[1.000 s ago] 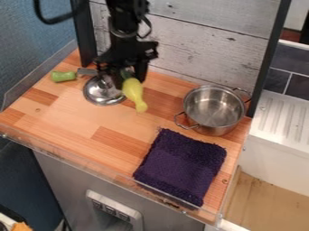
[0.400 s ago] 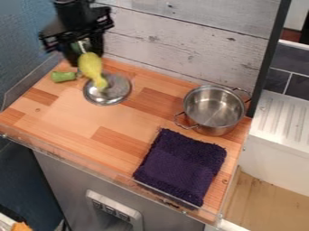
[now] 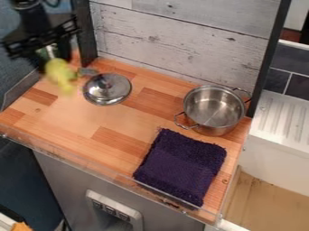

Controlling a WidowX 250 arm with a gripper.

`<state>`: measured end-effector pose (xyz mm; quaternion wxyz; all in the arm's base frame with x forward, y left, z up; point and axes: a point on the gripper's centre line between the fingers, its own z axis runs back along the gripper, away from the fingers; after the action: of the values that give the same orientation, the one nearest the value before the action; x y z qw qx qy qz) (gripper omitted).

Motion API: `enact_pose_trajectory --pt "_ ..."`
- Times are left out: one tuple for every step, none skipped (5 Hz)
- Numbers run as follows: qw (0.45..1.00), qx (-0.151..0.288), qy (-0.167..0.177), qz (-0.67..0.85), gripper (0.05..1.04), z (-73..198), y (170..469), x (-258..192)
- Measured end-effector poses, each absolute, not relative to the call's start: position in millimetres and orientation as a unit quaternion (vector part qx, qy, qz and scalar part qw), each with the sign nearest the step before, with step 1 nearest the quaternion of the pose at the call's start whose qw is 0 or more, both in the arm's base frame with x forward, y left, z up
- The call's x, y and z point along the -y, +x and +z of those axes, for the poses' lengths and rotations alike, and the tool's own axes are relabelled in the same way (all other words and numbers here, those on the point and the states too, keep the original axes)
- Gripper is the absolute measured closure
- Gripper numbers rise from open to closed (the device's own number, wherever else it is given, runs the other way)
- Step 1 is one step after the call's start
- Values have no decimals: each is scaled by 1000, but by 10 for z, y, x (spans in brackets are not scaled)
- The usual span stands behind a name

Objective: Move the yellow bottle to the lower left edge of the table

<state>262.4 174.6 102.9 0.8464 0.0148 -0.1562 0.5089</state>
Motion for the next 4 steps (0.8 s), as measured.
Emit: enact_pose_trajectory --pt "846 131 10 517 500 780 2537 -1923" --pt "841 120 11 527 500 623 2495 -2027" --pt "823 103 19 558 500 414 2438 -2164" --pt "810 104 35 576 500 338 2412 -2277"
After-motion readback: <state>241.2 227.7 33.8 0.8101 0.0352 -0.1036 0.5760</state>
